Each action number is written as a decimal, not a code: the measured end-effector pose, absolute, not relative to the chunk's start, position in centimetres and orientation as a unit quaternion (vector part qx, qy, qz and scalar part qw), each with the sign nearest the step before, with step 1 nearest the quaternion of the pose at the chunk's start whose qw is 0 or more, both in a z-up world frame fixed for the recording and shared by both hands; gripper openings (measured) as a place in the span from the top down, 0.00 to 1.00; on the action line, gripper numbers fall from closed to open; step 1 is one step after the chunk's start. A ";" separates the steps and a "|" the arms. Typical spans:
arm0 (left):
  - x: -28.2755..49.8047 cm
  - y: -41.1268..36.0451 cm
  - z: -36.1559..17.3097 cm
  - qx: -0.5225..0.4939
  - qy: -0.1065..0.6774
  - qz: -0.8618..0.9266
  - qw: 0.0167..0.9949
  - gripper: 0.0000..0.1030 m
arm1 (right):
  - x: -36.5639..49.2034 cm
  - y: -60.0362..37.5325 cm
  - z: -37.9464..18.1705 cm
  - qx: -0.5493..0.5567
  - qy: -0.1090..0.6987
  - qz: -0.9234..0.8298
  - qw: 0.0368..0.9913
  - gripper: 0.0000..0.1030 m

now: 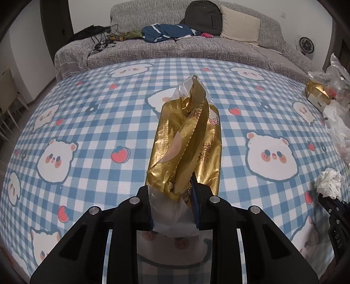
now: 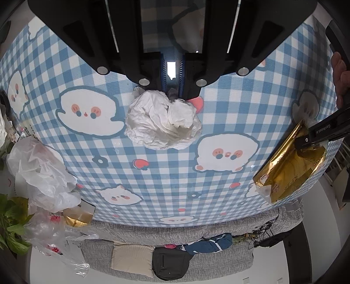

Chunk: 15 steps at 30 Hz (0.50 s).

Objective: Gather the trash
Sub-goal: 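Carry the gold foil bag and white tissue over the black trash bin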

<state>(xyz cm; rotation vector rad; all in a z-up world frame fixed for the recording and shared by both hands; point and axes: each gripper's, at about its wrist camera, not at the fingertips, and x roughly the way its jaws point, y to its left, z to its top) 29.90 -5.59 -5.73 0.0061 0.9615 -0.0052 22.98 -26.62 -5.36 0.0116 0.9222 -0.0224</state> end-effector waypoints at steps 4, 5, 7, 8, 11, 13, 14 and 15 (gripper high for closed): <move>28.8 -5.6 -5.1 0.004 0.460 -0.008 0.888 0.78 | 21.9 -26.5 -4.9 0.004 0.443 -0.008 0.897 0.92; 28.4 -5.6 -4.9 0.003 0.460 -0.008 0.888 0.79 | 21.6 -26.4 -4.7 0.004 0.442 -0.008 0.897 0.92; 27.9 -5.4 -4.6 -0.001 0.459 -0.010 0.888 0.79 | 21.0 -26.4 -4.3 0.005 0.439 -0.006 0.898 0.92; 27.5 -5.2 -4.4 -0.003 0.460 -0.011 0.888 0.79 | 20.7 -26.3 -4.2 0.005 0.438 -0.006 0.899 0.92; 26.5 -4.9 -4.0 -0.004 0.460 -0.012 0.888 0.79 | 19.9 -26.1 -3.8 0.006 0.436 -0.004 0.900 0.92; 25.8 -4.7 -3.8 -0.005 0.461 -0.015 0.887 0.79 | 19.3 -25.9 -3.5 0.007 0.434 -0.003 0.901 0.92; 25.5 -4.6 -3.7 -0.005 0.461 -0.014 0.887 0.79 | 19.0 -25.8 -3.4 0.007 0.434 -0.003 0.901 0.92; 25.2 -4.4 -3.6 -0.006 0.461 -0.013 0.887 0.79 | 18.8 -25.7 -3.3 0.008 0.434 -0.002 0.901 0.92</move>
